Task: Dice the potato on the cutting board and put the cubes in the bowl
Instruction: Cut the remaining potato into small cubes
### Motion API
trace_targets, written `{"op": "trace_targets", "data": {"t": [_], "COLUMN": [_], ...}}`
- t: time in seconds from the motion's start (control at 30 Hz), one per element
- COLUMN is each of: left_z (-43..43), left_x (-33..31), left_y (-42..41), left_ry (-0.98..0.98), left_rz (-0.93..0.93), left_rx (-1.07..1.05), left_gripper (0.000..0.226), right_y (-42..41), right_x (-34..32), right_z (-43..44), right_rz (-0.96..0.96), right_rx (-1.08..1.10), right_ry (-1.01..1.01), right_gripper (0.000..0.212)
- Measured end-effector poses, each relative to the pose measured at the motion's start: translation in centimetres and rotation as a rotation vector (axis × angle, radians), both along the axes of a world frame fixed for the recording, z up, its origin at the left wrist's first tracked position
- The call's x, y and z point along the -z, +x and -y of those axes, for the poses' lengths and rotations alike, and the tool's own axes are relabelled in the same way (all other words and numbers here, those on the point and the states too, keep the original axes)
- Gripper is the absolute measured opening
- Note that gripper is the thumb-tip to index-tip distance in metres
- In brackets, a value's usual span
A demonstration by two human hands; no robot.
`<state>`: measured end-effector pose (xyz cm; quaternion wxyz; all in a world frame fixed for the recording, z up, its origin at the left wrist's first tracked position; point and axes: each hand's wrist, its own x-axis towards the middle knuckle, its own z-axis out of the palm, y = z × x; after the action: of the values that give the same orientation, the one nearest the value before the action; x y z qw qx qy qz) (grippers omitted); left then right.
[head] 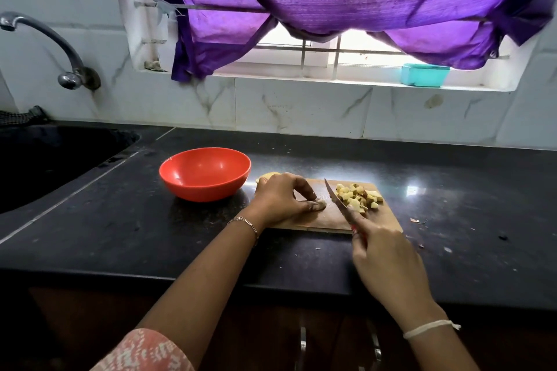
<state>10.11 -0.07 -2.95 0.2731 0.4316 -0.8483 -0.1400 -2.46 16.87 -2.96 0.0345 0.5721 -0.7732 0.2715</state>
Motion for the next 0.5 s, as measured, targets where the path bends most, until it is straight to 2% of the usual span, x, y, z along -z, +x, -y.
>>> {"op": "trace_targets", "data": {"t": [0.1, 0.27, 0.5], "left_z": [-0.4, 0.0, -0.1], "left_x": [-0.2, -1.8, -2.7], "left_y": [-0.5, -0.1, 0.2], "left_ry": [-0.022, 0.212, 0.139], "left_rz": [0.086, 0.324, 0.362], "left_rx": [-0.004, 0.134, 0.137], "left_gripper": [0.025, 0.040, 0.034], "right_y": [0.3, 0.3, -0.1], "right_x": [0.0, -0.2, -0.1], "right_z": [-0.1, -0.2, 0.0], "right_rz": [0.012, 0.040, 0.063], "right_rx": [0.012, 0.017, -0.013], "right_ry": [0.016, 0.016, 0.002], "right_gripper": [0.049, 0.049, 0.047]}}
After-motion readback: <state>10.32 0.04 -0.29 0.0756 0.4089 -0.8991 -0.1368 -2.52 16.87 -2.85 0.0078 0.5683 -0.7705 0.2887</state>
